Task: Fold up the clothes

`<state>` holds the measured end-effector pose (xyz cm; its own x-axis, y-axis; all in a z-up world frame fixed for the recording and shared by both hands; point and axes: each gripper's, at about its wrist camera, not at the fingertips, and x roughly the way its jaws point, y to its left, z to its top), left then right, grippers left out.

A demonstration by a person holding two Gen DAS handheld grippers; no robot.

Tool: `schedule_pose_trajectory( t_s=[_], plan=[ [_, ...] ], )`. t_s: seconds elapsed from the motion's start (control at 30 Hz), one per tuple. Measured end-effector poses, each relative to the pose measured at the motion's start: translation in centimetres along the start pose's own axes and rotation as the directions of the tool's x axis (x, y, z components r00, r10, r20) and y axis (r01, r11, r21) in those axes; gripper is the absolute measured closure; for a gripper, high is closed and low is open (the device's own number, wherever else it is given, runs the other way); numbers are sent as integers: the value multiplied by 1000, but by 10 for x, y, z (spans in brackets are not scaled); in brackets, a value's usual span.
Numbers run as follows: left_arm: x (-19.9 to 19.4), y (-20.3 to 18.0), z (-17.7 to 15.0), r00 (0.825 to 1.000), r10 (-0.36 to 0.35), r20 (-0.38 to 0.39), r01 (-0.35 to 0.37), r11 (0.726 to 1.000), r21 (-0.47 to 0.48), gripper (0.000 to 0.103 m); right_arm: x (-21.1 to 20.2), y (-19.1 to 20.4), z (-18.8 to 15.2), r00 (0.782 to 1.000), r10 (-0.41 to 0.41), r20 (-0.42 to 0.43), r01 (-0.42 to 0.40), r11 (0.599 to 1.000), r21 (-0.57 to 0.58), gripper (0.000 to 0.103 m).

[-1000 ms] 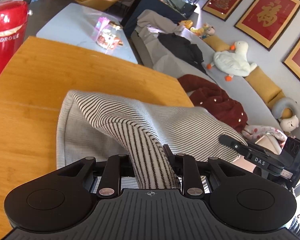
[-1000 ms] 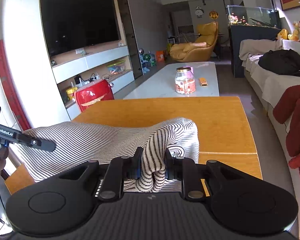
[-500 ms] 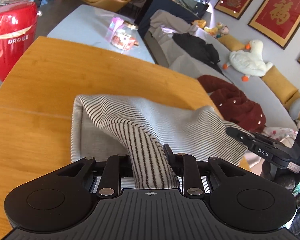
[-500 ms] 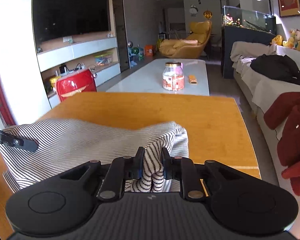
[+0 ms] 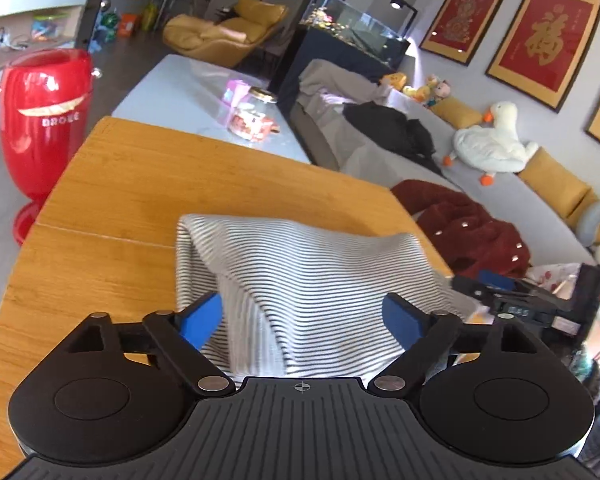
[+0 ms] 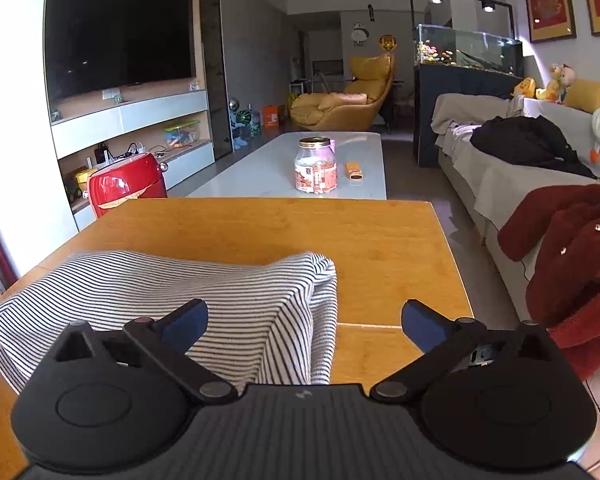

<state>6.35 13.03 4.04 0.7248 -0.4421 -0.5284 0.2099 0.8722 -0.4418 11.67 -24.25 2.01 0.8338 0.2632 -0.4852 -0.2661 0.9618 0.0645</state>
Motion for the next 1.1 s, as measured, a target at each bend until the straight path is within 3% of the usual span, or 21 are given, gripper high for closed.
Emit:
schedule_pose_trajectory(
  t_s=[0.1, 0.2, 0.3, 0.43, 0.57, 0.83, 0.97, 1.1],
  plan=[
    [13, -9, 2, 992, -102, -73, 97, 993, -73, 8, 20, 4, 2, 1000, -10, -28, 10, 1000, -9, 0],
    [43, -12, -6, 977, -146, -157, 123, 982, -146, 6, 33, -5, -7, 995, 10, -99, -2, 997, 75, 0],
    [62, -7, -7, 976, -135, -172, 104, 978, -180, 5, 47, -14, -15, 985, 36, -168, -9, 987, 160, 0],
    [88, 0, -8, 974, -121, -190, 77, 972, -224, 0, 35, -13, -25, 985, 36, -167, -13, 991, 136, 0],
    [100, 5, 1, 979, -96, -179, 64, 982, -178, 0, 26, -8, -31, 986, 32, -162, -8, 990, 144, 0],
    [134, 14, 39, 987, -7, -159, -16, 990, -142, 0, 12, 14, -39, 982, 97, -162, -77, 989, 129, 0],
    [145, 7, 51, 984, 44, -171, -61, 993, -97, 0, 5, 8, -34, 975, 139, -176, -107, 977, 184, 0],
    [131, -16, 48, 982, 81, -170, -82, 997, 1, 0, -15, -6, -14, 993, 91, -81, -77, 983, 168, 0]
  ],
)
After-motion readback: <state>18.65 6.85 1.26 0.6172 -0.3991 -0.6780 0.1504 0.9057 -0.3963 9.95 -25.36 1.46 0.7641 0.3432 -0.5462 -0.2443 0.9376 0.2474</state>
